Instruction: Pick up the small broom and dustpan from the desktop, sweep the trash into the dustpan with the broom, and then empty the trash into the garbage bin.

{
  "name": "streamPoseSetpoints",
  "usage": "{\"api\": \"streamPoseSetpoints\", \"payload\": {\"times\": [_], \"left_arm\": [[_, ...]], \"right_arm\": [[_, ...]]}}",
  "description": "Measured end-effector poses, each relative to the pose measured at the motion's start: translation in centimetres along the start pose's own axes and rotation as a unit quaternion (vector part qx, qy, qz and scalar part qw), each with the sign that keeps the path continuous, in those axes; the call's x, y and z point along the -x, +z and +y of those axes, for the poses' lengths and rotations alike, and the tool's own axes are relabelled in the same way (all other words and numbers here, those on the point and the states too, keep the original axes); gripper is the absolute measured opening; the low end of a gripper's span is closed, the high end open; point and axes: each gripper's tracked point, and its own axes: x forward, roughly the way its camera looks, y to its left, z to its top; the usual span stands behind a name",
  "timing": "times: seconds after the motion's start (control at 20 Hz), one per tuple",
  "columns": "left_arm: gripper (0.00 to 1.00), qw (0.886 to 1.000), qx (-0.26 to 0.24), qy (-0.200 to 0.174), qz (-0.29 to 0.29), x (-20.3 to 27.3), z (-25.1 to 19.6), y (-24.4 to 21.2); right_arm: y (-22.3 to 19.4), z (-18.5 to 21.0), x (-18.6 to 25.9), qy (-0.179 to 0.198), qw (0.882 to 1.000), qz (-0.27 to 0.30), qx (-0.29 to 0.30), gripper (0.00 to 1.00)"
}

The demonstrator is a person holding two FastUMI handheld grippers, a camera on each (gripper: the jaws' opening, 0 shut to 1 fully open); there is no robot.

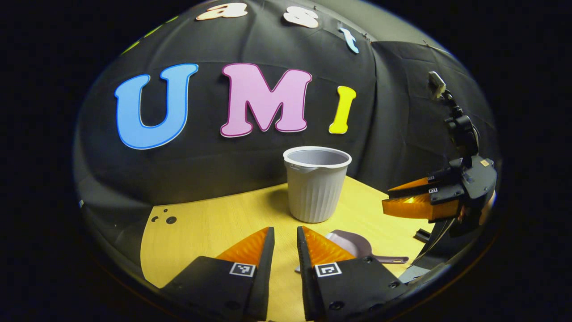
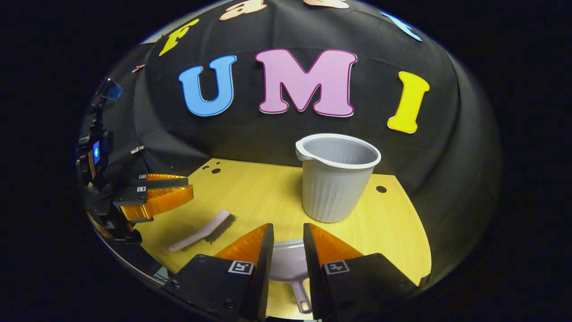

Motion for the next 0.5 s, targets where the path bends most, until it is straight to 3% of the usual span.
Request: {"api": "streamPoseSetpoints", "payload": {"times": [0.2, 0.25, 0.3, 0.5], "left_arm": [[0.34, 1.000, 0.009, 0.025, 0.000, 0.9, 1.0, -0.2], [0.35, 0.999, 0.008, 0.031, 0.001, 1.1, 1.3, -0.5], [0.35, 0.999, 0.006, 0.039, 0.003, 1.1, 1.5, -0.6], [0.35, 0.998, -0.001, 0.061, 0.005, 1.7, 2.5, -0.6]], "right_arm": [[0.2, 0.4, 0.6, 0.023, 1.000, -0.012, 0.009, 0.42], [0.3, 0.4, 0.7, 0.031, 0.999, -0.015, 0.010, 0.46], [0.3, 0.4, 1.0, 0.037, 0.999, -0.018, 0.011, 0.42], [0.6, -0.1, 1.4, 0.048, 0.999, -0.025, 0.000, 0.42]]}}
